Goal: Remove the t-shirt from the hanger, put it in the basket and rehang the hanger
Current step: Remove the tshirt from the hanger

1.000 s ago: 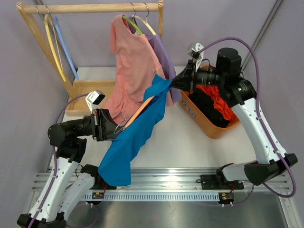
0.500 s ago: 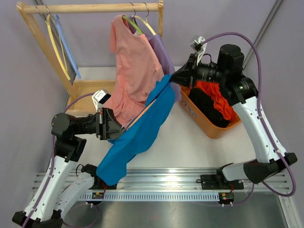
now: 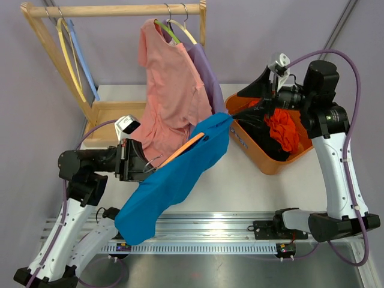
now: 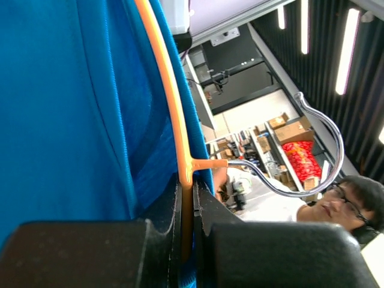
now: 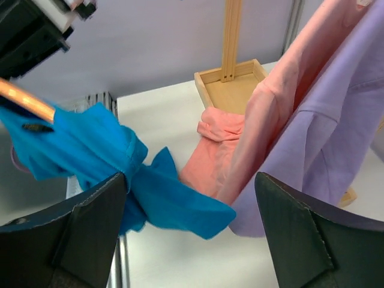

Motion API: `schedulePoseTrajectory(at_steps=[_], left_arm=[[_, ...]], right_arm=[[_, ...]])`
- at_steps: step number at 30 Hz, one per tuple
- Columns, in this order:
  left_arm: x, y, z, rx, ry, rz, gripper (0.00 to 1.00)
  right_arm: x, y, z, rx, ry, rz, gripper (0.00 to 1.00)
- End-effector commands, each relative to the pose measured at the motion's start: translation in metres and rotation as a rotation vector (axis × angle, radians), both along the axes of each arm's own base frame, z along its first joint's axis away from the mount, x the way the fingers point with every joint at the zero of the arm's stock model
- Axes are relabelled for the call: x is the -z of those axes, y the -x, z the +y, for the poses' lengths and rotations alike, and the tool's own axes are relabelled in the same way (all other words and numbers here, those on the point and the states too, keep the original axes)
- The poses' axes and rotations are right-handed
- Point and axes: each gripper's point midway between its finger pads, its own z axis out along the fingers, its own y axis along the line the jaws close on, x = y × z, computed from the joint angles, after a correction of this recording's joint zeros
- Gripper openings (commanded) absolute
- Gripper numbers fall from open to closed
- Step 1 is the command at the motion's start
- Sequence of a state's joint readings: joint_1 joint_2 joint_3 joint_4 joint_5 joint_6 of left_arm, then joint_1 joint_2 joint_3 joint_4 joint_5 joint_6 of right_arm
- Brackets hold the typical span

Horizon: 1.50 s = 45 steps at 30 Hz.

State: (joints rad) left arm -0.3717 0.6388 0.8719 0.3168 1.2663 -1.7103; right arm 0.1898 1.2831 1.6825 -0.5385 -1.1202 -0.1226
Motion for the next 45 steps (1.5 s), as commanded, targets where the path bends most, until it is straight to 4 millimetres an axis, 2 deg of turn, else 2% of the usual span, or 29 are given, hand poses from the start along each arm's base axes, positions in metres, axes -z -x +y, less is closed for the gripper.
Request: schedulePoseTrajectory(at_steps=[1,3,5,10,14,18,19,22,23,26,27,29,30,33,34,36,37,39,40,41,42,45], left_arm=[[-0.022,0.028,0.01,0.045,0.079,-0.129,0.0],[-0.024,0.025,0.01,0.049,0.084,-0.104,0.0],[-0.026,0.026,0.01,0.053,0.1,-0.119,0.0],[-0.031,0.023,0.01,0.076,0.117,-0.093,0.0],[-0.032,0.022,0.009,0.08,0.111,-0.082,0.0],[-0.029,0.019,0.008,0.079,0.11,-0.075,0.0],[-0.03,0.019,0.008,0.077,0.116,-0.079,0.0],[-0.031,0.018,0.008,0.082,0.122,-0.079,0.0],[-0.031,0.018,0.008,0.083,0.123,-0.079,0.0],[-0.032,0.018,0.008,0.084,0.124,-0.08,0.0],[-0.031,0.017,0.007,0.085,0.121,-0.074,0.0],[-0.03,0.018,0.008,0.086,0.119,-0.072,0.0],[-0.029,0.018,0.008,0.085,0.117,-0.074,0.0],[-0.025,0.018,0.007,0.074,0.102,-0.084,0.0],[-0.022,0.016,0.006,0.071,0.088,-0.062,0.0],[-0.019,0.018,0.007,0.067,0.084,-0.075,0.0],[-0.016,0.018,0.007,0.068,0.077,-0.066,0.0],[-0.012,0.02,0.007,0.073,0.069,-0.065,0.0],[-0.01,0.019,0.007,0.075,0.064,-0.059,0.0],[-0.009,0.019,0.007,0.078,0.06,-0.057,0.0],[-0.009,0.02,0.007,0.079,0.059,-0.057,0.0],[-0.011,0.019,0.007,0.084,0.056,-0.065,0.0]], right_arm=[[0.017,0.013,-0.016,-0.1,0.047,-0.107,0.93],[0.037,0.028,-0.018,-0.161,0.083,-0.137,0.95],[0.048,0.039,-0.017,-0.218,0.068,-0.122,0.96],[0.065,0.04,-0.014,-0.276,0.037,-0.134,0.99],[0.051,0.044,-0.011,-0.325,0.0,-0.219,1.0],[0.033,0.037,-0.005,-0.343,-0.014,-0.306,0.98],[0.036,0.04,-0.004,-0.358,-0.028,-0.239,0.97],[0.041,0.041,0.009,-0.383,-0.024,-0.203,0.84],[0.045,0.039,0.012,-0.385,-0.021,-0.188,0.74],[0.048,0.035,0.022,-0.378,-0.005,-0.168,0.57],[0.047,0.031,0.023,-0.352,0.002,-0.152,0.34],[0.036,0.024,0.022,-0.297,0.007,-0.153,0.13],[0.032,0.01,0.016,-0.205,0.016,-0.133,0.04],[0.009,-0.012,-0.007,-0.038,-0.037,-0.092,0.0],[0.005,-0.03,-0.029,0.065,-0.05,-0.077,0.0],[-0.013,-0.049,-0.057,0.22,-0.12,-0.047,0.0],[-0.014,-0.063,-0.08,0.316,-0.14,-0.036,0.0],[-0.02,-0.08,-0.106,0.454,-0.184,-0.014,0.0],[-0.018,-0.089,-0.117,0.524,-0.189,-0.004,0.0],[-0.005,-0.099,-0.13,0.602,-0.178,0.055,0.0],[-0.001,-0.109,-0.144,0.687,-0.159,0.045,0.0],[0.036,-0.126,-0.162,0.787,-0.083,0.155,0.0]])
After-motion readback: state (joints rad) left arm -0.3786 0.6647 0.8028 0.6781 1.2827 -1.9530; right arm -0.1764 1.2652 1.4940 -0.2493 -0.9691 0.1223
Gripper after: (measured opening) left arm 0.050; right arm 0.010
